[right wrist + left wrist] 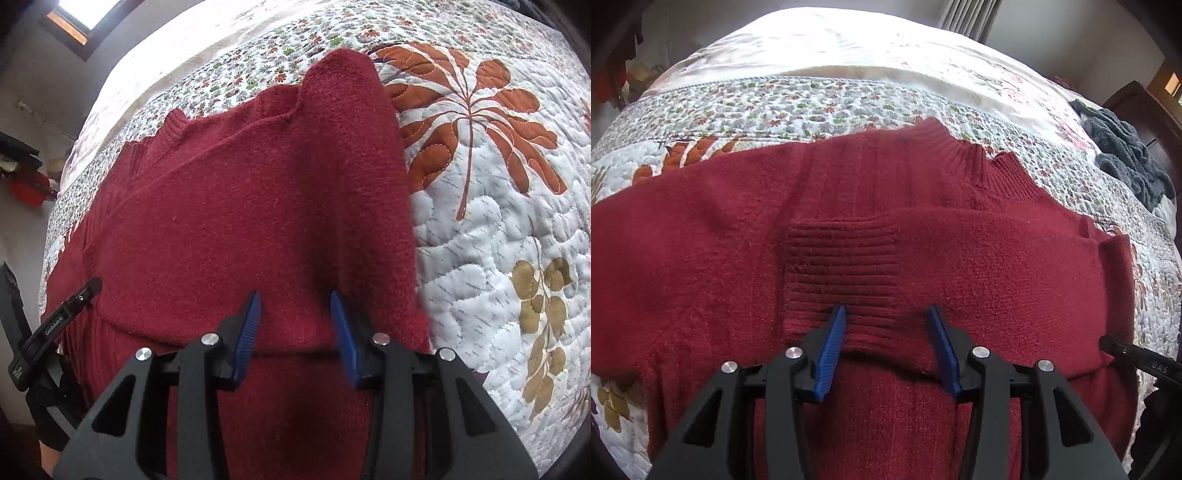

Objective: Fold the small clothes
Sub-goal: 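Lay the sleeve cuff on the sweater and open the right gripper, then grasp the other sleeve cuff with the left gripper and lift it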

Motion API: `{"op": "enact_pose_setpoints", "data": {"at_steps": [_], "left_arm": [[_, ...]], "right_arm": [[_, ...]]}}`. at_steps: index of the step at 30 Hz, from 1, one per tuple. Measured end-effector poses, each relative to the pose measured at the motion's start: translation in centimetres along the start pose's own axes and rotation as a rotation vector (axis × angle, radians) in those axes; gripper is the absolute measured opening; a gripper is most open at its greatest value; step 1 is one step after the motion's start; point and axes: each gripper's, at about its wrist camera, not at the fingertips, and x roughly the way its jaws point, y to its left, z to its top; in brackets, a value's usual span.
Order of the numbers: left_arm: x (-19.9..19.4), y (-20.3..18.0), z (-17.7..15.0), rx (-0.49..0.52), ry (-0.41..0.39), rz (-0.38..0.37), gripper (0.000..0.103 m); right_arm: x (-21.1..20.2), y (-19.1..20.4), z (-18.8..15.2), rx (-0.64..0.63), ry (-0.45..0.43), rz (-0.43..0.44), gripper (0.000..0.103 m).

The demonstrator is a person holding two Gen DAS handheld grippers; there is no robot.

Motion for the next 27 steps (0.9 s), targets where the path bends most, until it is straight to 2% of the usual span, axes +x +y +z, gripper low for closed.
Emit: {"op": "enact_pose_setpoints", "data": {"at_steps": [5,7,8,10,15,20,27], "left_arm": [[-1.1,-0.5,0.2,0.003,-0.001,0.008,0.052],[-3.1,0.4,0.1,-0.041,-0.016,-0.029,0.053],[-4.1,1.0,-0.1,-0.053,-0.028,-0.036,0.057],[-6.5,2.9,-0.9,-0.079,-0.062,-0.022,0.063],[-10.8,11.4,-4.0,-0.219,-0.086,0.046,0.064],[-14.2,21.7,-7.8,-0.393,-0.122,0.161,0.064],[-17.4,34.2,-12.4,-0.660,-0.199,0.219,0.064]], "right_arm": [[-1.8,0.8,0.2,-0.008,0.007,-0.020,0.041],[-4.0,1.5,-0.5,-0.021,-0.026,0.000,0.043],[-5.0,2.0,-1.1,-0.044,-0.044,-0.001,0.044],[-6.8,3.1,-2.5,-0.091,-0.065,0.001,0.049],[-7.9,5.4,-6.1,-0.177,-0.047,0.025,0.051],[-6.1,8.7,-8.9,-0.228,-0.010,0.046,0.052],[-3.5,11.9,-11.7,-0.289,0.050,0.058,0.052]]}}
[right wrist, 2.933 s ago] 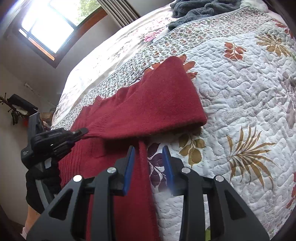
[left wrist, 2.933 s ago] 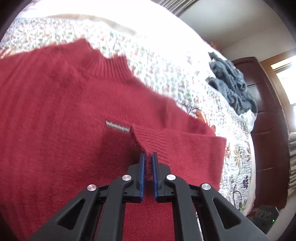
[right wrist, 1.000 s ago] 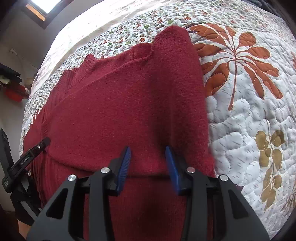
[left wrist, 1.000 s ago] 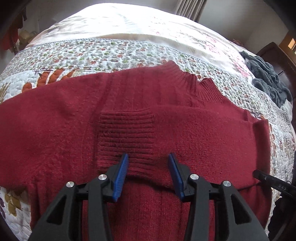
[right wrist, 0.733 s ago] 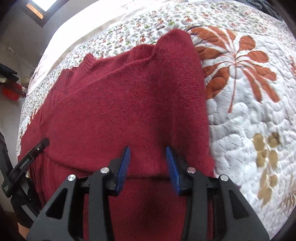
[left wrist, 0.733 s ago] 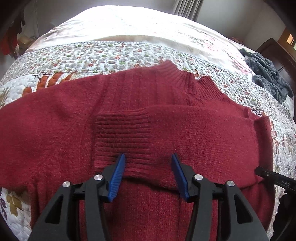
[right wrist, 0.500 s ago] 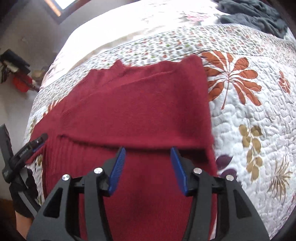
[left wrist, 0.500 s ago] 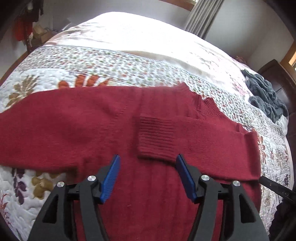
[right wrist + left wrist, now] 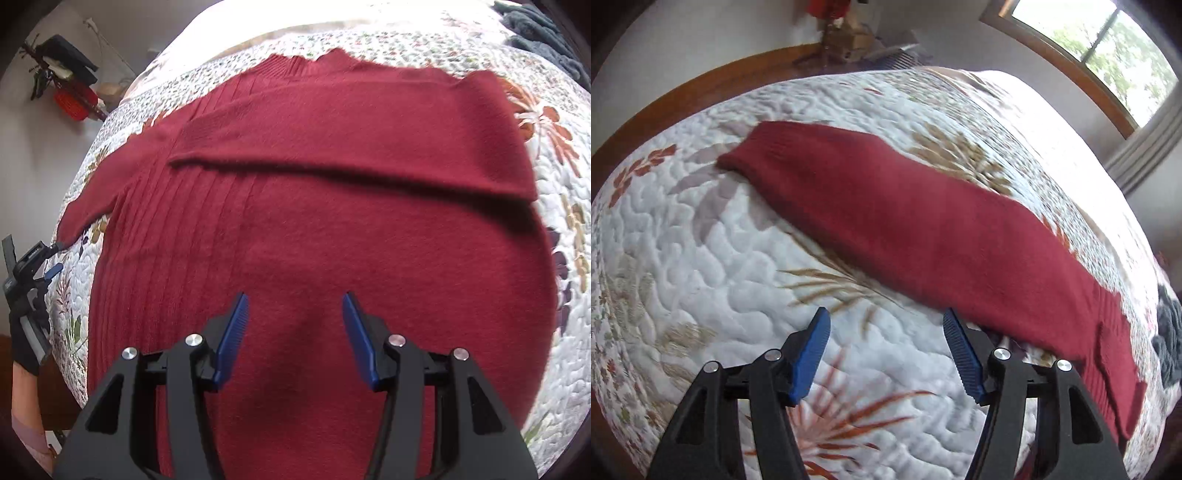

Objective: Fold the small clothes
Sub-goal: 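Grasp the other sleeve cuff with the left gripper and lift it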

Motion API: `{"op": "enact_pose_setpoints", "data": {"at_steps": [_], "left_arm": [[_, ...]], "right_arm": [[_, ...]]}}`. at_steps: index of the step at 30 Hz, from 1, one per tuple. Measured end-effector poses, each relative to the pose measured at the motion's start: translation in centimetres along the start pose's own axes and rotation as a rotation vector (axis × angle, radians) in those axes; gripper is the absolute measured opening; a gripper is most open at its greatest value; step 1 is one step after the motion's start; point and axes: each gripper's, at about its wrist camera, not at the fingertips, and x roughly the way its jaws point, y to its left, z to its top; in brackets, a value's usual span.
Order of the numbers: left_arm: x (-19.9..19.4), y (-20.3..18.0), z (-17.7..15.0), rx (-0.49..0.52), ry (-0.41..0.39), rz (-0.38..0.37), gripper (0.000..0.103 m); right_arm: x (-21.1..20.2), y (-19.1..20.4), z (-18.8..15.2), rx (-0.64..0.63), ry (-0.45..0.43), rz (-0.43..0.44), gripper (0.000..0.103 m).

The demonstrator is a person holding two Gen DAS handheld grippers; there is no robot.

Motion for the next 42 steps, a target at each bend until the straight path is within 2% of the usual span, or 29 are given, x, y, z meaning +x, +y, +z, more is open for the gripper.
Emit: {"op": "enact_pose_setpoints", "data": {"at_steps": [3,6,12,19,21,23,25,27,30,33,38,42], "left_arm": [[0.6,3.6,1.6,-0.113,-0.017,-0.047,0.064],[1.1,5.6,3.1,-0.173,-0.038,-0.092,0.064],[2.6,7.6,5.4,-0.249,-0.072,-0.134,0.064],[4.1,7.8,8.1,-0.299,-0.084,-0.143,0.063],[4.4,7.7,8.7,-0.313,-0.082,-0.126,0.051],[4.7,7.6,9.2,-0.326,-0.072,-0.094,0.020],[4.5,7.9,9.3,-0.353,-0.075,-0.112,0.009],[3.8,8.0,9.2,-0.367,-0.096,-0.140,0.008],[2.2,6.8,9.1,-0.326,-0.127,-0.174,0.007],[0.3,4.1,8.9,-0.232,-0.158,-0.200,0.007],[-2.1,-1.8,8.3,-0.086,-0.171,-0.266,0.007],[-2.5,-7.2,7.1,0.023,-0.166,-0.305,0.007]], "right_arm": [[0.8,0.7,-0.4,-0.019,0.007,-0.028,0.052],[1.6,1.1,-0.6,-0.032,0.008,-0.049,0.052],[2.5,0.1,-0.8,-0.006,0.009,-0.030,0.052],[2.9,-0.7,-0.9,0.029,0.003,-0.005,0.052],[2.8,-0.6,-1.0,0.021,0.003,-0.016,0.052],[2.8,-0.4,-1.0,0.010,0.004,-0.027,0.052],[2.9,-0.2,-1.0,0.007,0.003,-0.033,0.052],[2.9,-0.3,-0.9,0.011,0.004,-0.032,0.052],[3.0,-0.1,-0.7,0.018,0.005,-0.030,0.052],[2.7,0.0,-0.7,0.029,0.003,-0.029,0.052],[1.5,-0.2,-0.8,0.048,-0.019,-0.014,0.052],[0.5,-0.9,-0.9,0.054,-0.038,-0.014,0.052]]}}
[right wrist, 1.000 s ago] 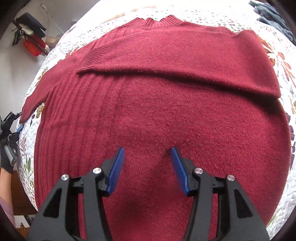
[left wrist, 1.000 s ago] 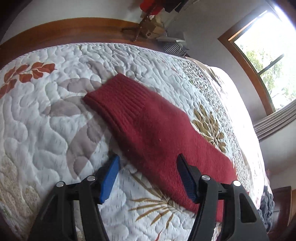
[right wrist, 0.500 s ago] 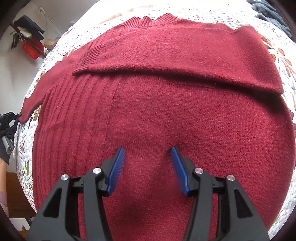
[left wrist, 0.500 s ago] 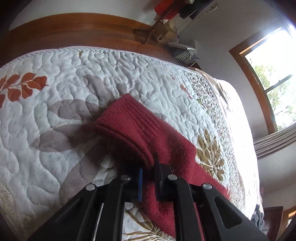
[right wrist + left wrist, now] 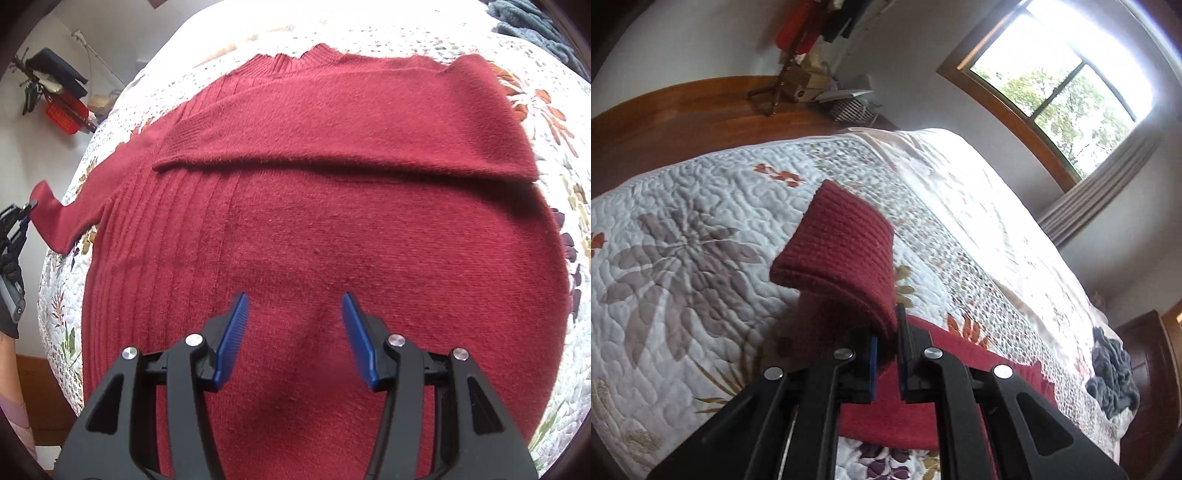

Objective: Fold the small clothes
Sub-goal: 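Grasp the other sleeve cuff with the left gripper and lift it, then fold the held sleeve across the sweater body with the left gripper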

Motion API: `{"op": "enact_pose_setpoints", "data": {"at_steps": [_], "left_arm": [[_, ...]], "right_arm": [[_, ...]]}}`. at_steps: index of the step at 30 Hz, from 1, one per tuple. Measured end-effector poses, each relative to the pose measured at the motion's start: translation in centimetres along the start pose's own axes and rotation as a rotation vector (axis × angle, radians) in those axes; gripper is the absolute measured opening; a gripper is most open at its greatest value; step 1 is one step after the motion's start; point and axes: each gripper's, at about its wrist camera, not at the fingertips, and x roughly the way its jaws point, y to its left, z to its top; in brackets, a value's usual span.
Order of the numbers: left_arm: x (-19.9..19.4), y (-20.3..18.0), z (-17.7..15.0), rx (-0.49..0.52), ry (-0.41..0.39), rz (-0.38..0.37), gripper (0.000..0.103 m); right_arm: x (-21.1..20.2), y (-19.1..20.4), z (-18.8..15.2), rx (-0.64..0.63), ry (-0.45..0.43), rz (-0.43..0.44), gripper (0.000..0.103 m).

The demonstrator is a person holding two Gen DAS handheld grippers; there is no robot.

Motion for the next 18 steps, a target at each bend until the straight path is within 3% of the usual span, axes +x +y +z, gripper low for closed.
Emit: {"op": "enact_pose_setpoints", "data": {"at_steps": [12,18], "left_arm": [[5.5,-14.0,-7.5,0.158,0.135,-0.173,0.007],[7.4,-17.7,-11.7,0.203,0.200,-0.216,0.008]], "right_arm": [[-2.3,-3.0,0.1,0.039,-0.047,-0.008,0.052],[-2.2,-3.8,0.3,0.058,-0.050,0.000,0.052]]}}
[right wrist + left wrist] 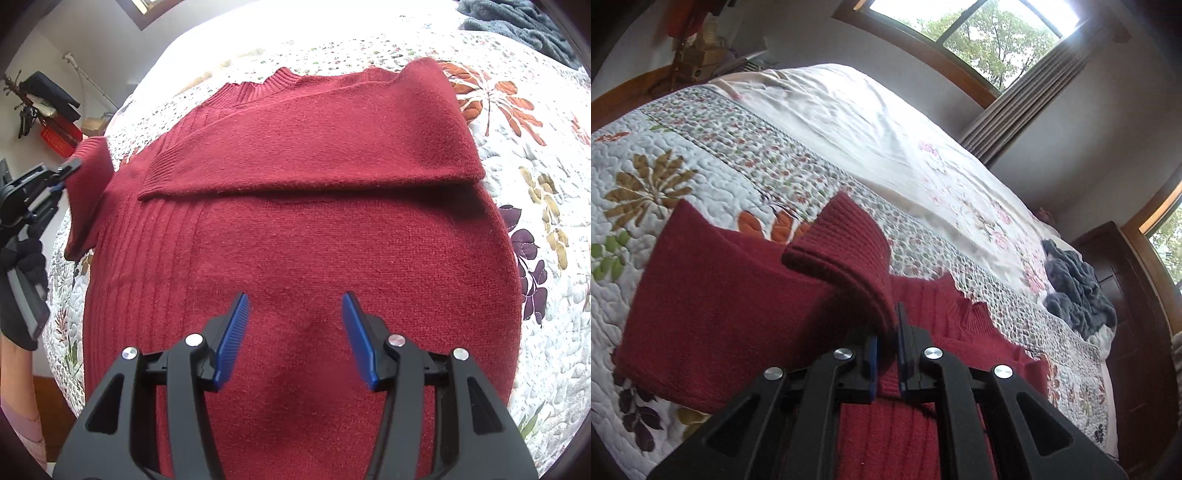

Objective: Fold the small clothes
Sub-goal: 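Fold the held sleeve across the sweater body with the left gripper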

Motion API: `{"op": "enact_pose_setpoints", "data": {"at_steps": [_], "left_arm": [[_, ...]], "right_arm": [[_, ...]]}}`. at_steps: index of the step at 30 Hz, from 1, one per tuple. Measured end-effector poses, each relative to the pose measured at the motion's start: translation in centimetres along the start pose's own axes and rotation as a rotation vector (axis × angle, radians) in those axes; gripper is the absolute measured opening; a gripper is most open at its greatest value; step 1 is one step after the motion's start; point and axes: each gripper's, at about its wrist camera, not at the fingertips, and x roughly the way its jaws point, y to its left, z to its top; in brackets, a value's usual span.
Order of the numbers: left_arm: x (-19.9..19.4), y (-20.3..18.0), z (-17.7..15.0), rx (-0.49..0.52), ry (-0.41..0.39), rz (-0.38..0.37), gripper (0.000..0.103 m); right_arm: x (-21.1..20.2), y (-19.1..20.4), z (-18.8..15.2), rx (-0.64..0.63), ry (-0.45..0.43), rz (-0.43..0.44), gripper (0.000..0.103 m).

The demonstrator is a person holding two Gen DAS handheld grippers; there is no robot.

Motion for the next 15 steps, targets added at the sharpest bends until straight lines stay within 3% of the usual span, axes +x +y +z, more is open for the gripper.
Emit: {"op": "enact_pose_setpoints", "data": {"at_steps": [6,10,11,12,14,15], "left_arm": [[4.2,-0.6,-3.5,0.038,0.122,0.027,0.011],[6.2,-0.5,-5.8,0.084,0.216,0.056,0.039],[6.2,-0.4,-6.2,0.096,0.228,0.051,0.040],[6.0,-0.5,-6.5,0.114,0.233,0.051,0.041],[4.7,-0.7,-6.5,0.155,0.227,0.050,0.060],[3.7,-0.6,-6.3,0.172,0.212,0.055,0.064]], "right_arm": [[0.4,-0.3,0.1,0.009,0.007,0.005,0.052],[0.8,-0.4,0.1,0.014,0.020,0.007,0.052],[0.9,-0.4,0.1,0.013,0.024,0.008,0.052],[1.0,-0.3,0.2,0.011,0.027,0.009,0.052],[1.1,-0.1,0.4,0.007,0.030,0.011,0.052],[1.1,0.1,0.6,0.004,0.032,0.014,0.052]]}}
